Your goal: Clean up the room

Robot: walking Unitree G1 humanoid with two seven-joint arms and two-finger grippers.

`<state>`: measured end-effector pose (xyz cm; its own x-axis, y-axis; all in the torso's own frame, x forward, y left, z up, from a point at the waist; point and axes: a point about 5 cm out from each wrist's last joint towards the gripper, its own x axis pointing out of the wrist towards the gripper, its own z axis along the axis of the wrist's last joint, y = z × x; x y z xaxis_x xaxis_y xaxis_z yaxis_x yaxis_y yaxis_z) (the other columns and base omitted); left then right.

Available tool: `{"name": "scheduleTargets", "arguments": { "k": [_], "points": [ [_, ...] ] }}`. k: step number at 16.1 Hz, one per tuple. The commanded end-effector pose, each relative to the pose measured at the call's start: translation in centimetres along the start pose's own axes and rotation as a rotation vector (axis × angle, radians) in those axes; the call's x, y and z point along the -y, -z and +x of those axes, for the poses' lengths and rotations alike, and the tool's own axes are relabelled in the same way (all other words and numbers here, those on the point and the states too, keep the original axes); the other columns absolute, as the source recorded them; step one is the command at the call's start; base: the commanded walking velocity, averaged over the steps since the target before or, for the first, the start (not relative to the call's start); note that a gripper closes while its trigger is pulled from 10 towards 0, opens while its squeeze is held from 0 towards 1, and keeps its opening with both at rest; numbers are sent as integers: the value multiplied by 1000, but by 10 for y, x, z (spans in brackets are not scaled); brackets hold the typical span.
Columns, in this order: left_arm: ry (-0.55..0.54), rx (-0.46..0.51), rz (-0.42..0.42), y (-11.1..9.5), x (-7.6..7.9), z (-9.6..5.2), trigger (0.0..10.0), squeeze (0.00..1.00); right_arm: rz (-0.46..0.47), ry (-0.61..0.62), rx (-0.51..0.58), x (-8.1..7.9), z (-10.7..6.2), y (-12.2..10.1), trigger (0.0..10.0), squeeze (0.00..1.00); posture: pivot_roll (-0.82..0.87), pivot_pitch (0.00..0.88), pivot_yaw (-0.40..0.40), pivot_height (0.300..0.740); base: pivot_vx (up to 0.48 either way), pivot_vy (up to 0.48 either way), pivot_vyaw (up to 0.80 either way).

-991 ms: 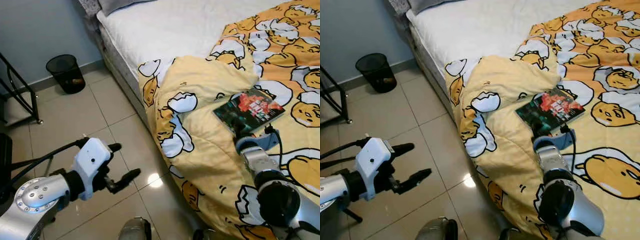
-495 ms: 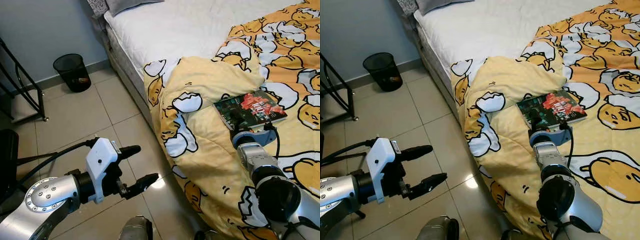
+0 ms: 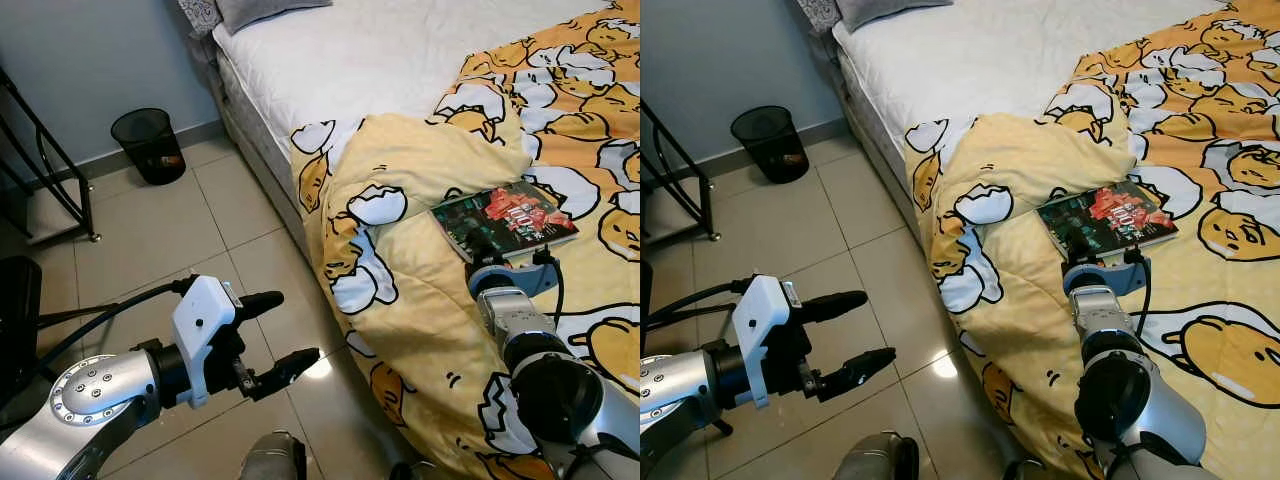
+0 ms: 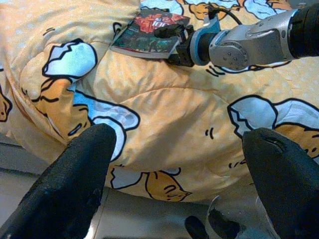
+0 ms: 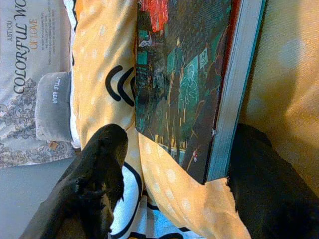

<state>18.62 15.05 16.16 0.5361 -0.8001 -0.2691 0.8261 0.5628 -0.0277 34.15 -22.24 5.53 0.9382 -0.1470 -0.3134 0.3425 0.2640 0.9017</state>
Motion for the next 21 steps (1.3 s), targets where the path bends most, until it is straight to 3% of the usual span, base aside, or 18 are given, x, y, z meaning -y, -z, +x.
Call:
{"name": "scheduleTargets", "arguments": {
  "k": [1, 13, 21],
  "points": [
    [3, -11, 6, -2, 2, -1, 10000, 0, 14, 9, -5, -2, 1, 4, 0, 0, 358, 106, 88, 740, 0, 0, 0],
    [4, -24, 13, -8, 3, -2, 10000, 0, 1, 43, -16, 6, -2, 6, 0, 0, 358, 107, 86, 740, 0, 0, 0],
    [2, -35, 0, 9, -1, 5, 10000, 0, -5, 43, -6, 16, -5, -1, 0, 0, 331, 85, 69, 740, 0, 0, 0]
  ]
}}
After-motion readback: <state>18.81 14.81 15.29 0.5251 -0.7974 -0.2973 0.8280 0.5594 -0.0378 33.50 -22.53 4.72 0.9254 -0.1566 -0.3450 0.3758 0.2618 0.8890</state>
